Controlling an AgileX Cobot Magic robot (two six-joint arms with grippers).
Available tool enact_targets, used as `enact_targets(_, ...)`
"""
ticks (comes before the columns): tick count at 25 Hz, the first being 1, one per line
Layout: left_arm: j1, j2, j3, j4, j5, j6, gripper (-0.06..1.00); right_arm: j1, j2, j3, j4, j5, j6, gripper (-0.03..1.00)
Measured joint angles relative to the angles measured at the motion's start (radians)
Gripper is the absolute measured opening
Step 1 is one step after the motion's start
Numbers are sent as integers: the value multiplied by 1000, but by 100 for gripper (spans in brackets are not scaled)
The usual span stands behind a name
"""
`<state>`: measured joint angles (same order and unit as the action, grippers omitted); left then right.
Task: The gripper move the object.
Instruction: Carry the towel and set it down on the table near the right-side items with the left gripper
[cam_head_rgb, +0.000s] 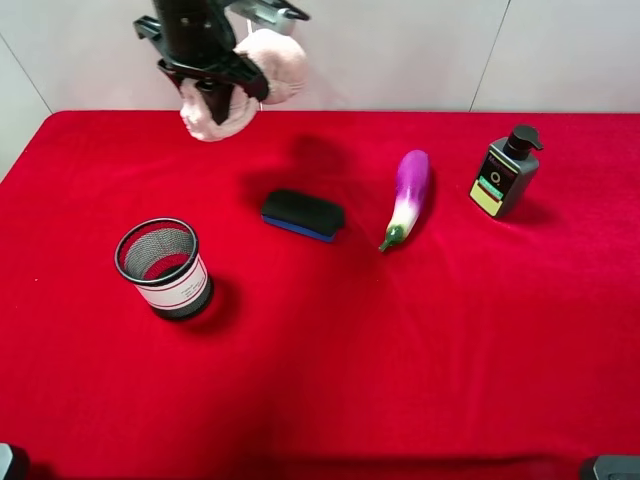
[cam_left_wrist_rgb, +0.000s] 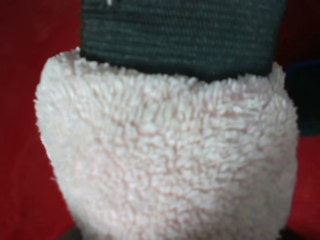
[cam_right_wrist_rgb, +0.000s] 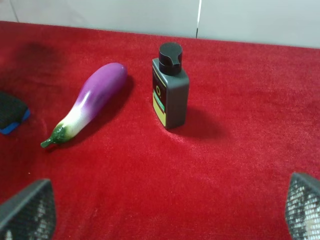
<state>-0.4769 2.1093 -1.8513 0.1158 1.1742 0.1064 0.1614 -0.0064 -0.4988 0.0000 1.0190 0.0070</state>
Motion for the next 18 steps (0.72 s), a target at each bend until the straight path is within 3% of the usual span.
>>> enact_targets(18,-281,0,-1,-59,0,-3,38,0,0,0,0,0,0,69)
